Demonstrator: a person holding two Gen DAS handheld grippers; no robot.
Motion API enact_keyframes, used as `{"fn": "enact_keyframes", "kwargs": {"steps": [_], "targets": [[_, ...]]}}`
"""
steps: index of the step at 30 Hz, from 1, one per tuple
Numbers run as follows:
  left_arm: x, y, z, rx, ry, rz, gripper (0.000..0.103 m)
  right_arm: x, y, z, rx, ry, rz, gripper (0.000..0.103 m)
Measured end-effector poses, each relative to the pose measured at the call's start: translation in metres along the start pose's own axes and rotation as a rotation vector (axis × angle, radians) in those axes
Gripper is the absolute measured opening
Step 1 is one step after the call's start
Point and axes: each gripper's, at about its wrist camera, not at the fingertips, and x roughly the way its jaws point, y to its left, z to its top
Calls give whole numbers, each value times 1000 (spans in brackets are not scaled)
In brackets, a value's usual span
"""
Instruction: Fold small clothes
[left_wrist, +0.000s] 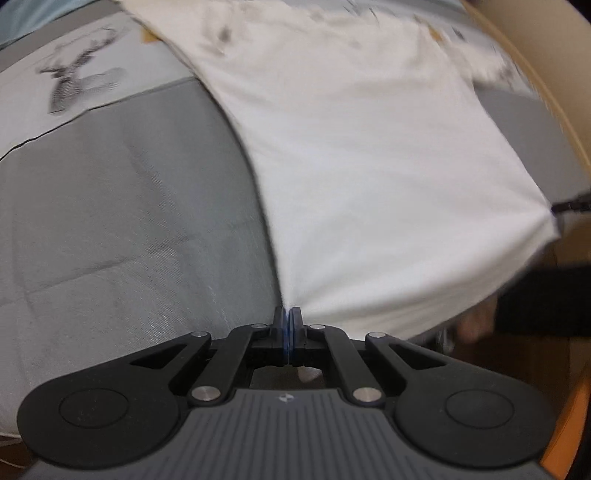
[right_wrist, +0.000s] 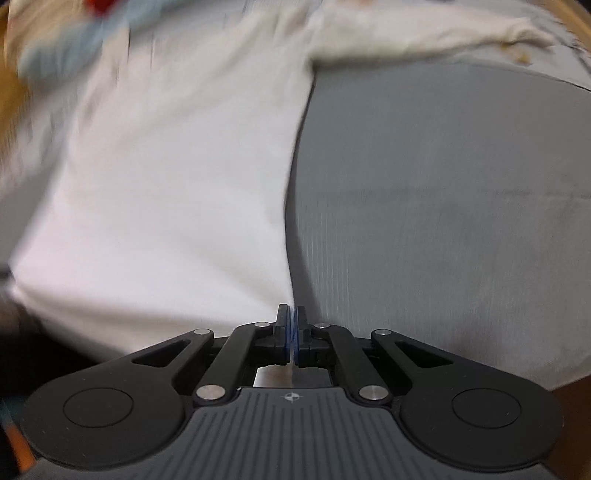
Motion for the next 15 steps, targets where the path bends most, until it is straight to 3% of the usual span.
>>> {"fn": "enact_keyframes", "kwargs": {"steps": [2,5,9,15], "targets": [[5,-5,3,20,25,9,3,12,10,-4,-56,43,-55,0],[9,0,13,-10,26,13,13,9,10,2,-25,2,-28,1],[18,4,15,-32,59,36,14,12,19,1,-27,-28,-36,12],[41,-10,4,73,165,66,14,37,36,-5,-124,61,-74,13]]}}
